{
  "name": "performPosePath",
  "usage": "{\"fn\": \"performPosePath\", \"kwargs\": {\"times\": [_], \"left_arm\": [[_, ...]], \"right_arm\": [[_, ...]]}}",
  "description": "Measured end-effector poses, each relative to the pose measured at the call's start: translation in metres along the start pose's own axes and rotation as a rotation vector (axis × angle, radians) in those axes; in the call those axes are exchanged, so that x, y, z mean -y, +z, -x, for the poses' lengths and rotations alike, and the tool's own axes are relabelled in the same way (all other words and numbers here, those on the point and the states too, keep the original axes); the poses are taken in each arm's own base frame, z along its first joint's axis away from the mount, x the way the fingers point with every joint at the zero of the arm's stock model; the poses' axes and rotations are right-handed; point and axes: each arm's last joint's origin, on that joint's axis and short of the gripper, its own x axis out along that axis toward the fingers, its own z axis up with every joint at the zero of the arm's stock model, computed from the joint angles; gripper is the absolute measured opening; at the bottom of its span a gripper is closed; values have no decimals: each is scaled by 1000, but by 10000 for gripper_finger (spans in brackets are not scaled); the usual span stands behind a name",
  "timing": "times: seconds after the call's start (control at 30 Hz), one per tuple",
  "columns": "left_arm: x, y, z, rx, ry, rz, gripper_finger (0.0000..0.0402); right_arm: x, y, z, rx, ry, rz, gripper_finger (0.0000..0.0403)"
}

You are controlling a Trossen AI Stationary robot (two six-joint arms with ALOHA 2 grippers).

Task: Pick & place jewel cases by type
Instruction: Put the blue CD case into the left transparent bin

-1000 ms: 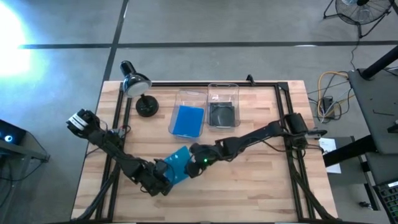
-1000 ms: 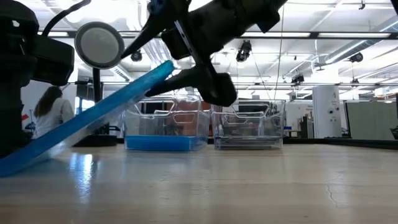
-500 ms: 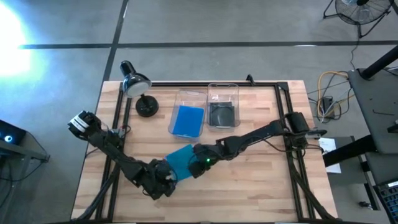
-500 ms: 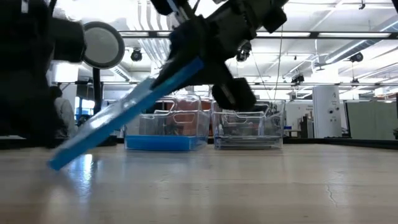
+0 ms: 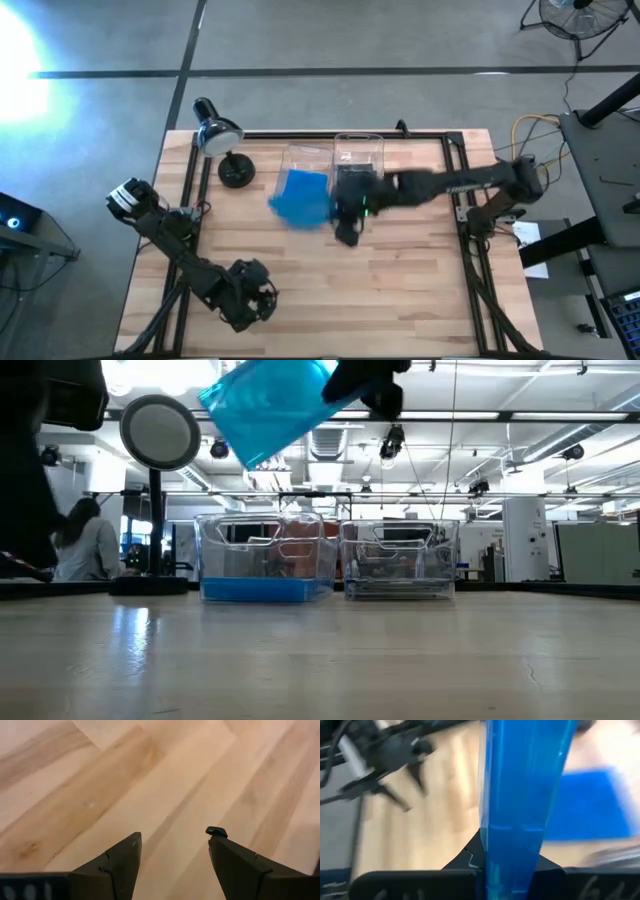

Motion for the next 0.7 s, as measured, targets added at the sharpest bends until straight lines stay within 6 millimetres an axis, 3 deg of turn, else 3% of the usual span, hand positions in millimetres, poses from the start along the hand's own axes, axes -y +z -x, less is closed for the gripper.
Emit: {"fn": "performPosePath", "kwargs": {"times": [0.1, 0.17, 0.3, 0.47, 0.57, 0.7], "left_arm": [[0, 1, 0, 42, 2, 56, 213], [0, 2, 0, 67, 0, 86, 213], [0, 4, 0, 107, -3, 131, 213], [-4, 10, -3, 232, 6, 194, 213], [-5, 15, -5, 265, 12, 233, 213], [-6, 19, -8, 274, 23, 236, 213]], "right_arm": [[31, 27, 22, 48, -83, 84, 14], [56, 39, 26, 2, -121, 127, 14], [102, 46, -1, -196, -51, 145, 14], [137, 61, -32, -373, 49, 138, 13], [153, 67, -54, -503, 50, 162, 13], [159, 74, -65, -642, 95, 174, 13]]}}
